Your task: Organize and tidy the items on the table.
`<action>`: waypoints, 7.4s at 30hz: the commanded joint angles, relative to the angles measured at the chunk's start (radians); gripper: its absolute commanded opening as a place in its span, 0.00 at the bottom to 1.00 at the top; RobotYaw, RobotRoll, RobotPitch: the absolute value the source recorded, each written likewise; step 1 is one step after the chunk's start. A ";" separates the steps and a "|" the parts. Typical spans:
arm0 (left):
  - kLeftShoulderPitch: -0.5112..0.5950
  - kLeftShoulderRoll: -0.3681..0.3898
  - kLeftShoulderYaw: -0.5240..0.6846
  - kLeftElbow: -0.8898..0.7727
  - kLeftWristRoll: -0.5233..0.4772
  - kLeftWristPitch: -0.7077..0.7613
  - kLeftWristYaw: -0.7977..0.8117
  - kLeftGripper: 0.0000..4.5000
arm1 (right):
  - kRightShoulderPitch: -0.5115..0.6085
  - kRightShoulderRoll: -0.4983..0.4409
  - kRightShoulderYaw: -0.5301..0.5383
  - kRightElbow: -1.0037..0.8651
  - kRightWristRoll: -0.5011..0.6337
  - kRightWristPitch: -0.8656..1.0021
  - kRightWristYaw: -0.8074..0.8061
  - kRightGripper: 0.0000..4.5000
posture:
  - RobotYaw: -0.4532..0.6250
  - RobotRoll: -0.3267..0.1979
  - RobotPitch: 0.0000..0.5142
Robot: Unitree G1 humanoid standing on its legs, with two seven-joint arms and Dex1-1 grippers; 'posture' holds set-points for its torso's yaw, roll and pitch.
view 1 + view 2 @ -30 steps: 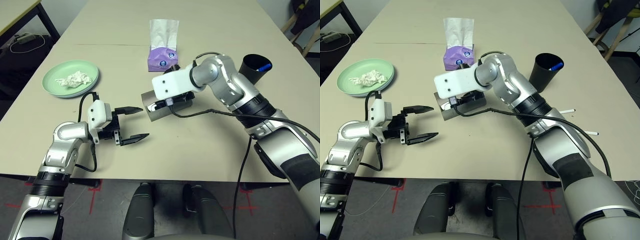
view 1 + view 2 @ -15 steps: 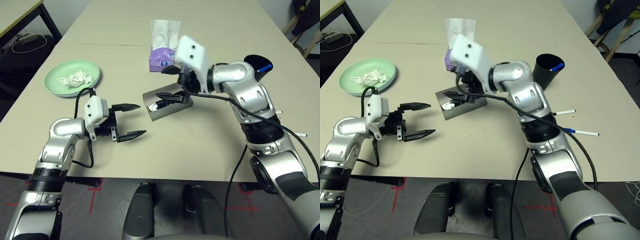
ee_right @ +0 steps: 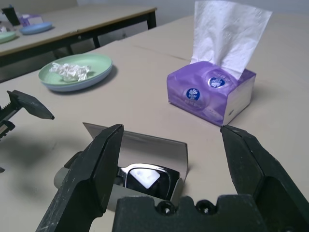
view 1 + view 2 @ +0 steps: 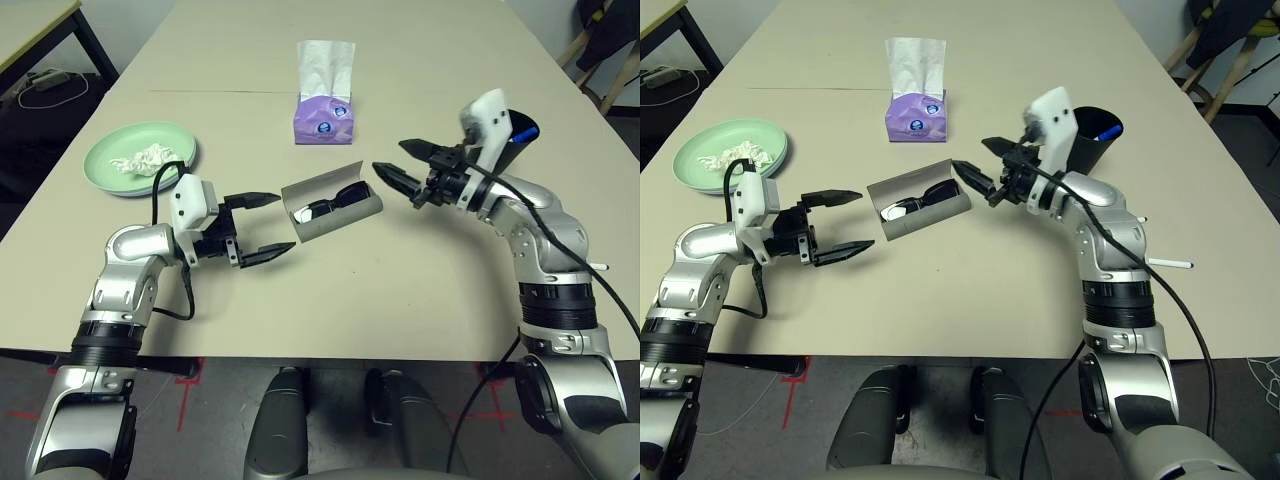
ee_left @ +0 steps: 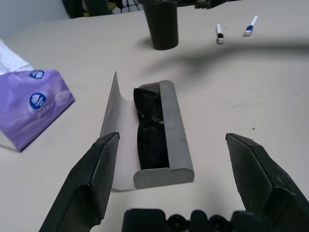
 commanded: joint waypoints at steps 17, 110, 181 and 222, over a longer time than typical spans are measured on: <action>-0.140 -0.044 0.002 0.227 0.047 -0.135 -0.009 1.00 | 0.160 -0.139 0.066 0.250 0.034 -0.507 0.203 0.98 | 0.52 0.62 0.35; -0.240 -0.141 0.042 0.320 0.045 -0.017 -0.122 0.00 | 0.192 -0.161 0.162 0.097 0.067 -0.484 0.142 1.00 | 0.48 0.62 0.31; -0.063 -0.176 -0.077 -0.047 0.027 0.113 0.003 0.99 | -0.093 -0.800 0.520 0.438 -0.572 -0.573 0.629 1.00 | 0.48 0.62 0.41; -0.075 -0.165 -0.087 -0.033 0.032 0.089 -0.016 1.00 | -0.151 -0.511 0.120 0.239 -0.037 -0.157 0.539 0.09 | 0.46 0.62 0.31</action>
